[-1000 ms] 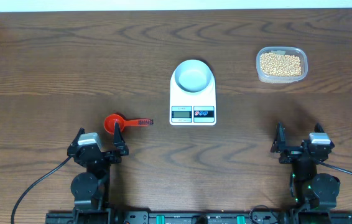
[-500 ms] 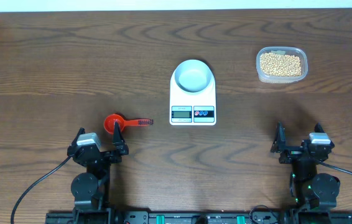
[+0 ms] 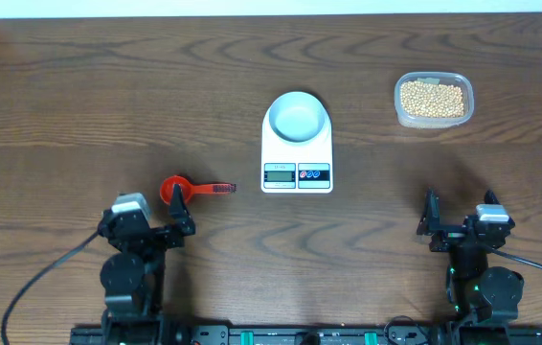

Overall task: Scoop item into bowl and weigh 50g on scale
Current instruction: 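Move the left gripper down over the red scoop's bowl, then close the left gripper on the red scoop's rim, then lift the red scoop with the left gripper, handle pointing right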

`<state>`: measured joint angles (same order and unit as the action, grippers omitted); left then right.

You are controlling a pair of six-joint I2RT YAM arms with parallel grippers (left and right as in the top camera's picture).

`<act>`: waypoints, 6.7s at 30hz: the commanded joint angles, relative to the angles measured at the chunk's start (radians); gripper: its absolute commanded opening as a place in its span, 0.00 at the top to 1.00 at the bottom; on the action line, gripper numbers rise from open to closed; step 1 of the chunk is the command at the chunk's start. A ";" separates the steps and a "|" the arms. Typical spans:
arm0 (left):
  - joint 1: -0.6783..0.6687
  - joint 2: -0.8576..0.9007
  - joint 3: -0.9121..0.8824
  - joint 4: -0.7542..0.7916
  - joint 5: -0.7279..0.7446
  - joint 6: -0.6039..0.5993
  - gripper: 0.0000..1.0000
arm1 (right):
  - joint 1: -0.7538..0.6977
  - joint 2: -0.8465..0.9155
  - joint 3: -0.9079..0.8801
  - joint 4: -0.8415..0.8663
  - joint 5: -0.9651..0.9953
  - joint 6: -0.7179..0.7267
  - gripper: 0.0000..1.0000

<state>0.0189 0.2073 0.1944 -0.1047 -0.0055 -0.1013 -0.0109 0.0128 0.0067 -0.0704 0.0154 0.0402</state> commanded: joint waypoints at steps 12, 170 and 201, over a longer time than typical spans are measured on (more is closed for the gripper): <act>0.002 0.454 0.346 -0.146 0.022 -0.010 0.02 | 0.008 0.000 -0.001 -0.004 0.005 -0.011 0.01; -0.039 1.131 0.623 -0.345 -0.150 -1.041 0.92 | 0.008 0.002 -0.001 -0.004 0.004 -0.011 0.01; -0.035 1.130 0.623 -0.277 -0.164 -1.041 0.93 | 0.007 0.002 -0.001 0.092 0.010 -0.012 0.01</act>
<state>-0.0208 1.3445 0.8230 -0.3798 -0.1417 -1.1511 -0.0109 0.0135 0.0067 -0.0006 0.0273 0.0402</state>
